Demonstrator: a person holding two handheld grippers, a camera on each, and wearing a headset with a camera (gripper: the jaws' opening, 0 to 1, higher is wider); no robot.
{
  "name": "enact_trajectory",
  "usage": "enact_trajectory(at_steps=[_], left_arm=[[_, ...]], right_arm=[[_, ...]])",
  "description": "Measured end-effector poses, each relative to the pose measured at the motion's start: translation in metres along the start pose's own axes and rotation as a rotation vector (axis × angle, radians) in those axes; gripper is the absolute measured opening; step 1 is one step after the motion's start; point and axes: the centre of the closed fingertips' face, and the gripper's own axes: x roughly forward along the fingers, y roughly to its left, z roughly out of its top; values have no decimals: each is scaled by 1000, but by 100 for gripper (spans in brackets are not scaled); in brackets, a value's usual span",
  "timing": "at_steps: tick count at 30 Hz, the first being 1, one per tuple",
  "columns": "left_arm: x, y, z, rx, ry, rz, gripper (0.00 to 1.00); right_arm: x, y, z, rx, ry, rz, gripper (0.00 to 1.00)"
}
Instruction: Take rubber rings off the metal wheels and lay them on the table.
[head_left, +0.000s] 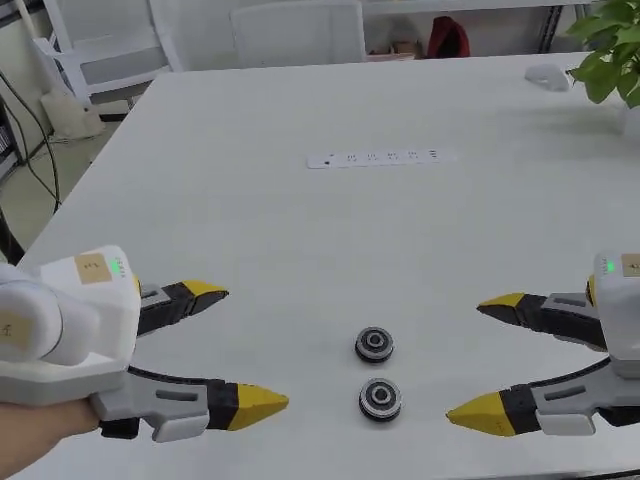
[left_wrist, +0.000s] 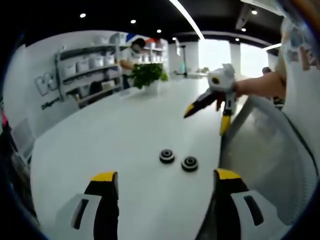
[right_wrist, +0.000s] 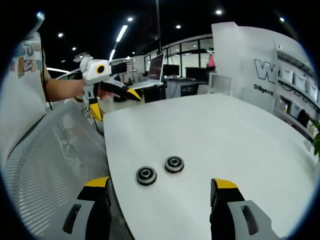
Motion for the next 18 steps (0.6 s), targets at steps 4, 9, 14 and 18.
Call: enact_trajectory(at_steps=[4, 9, 14, 18], left_arm=[[5, -1, 0, 9, 7, -12, 78], [10, -5, 0, 24, 11, -26, 78], [17, -8, -1, 30, 19, -48, 77], [22, -6, -1, 35, 25, -57, 75]], right_arm=[[4, -2, 0, -10, 3, 7, 78], [10, -2, 2, -37, 6, 12, 75], [17, 0, 1, -57, 16, 30, 74], [22, 0, -2, -60, 25, 45, 71]])
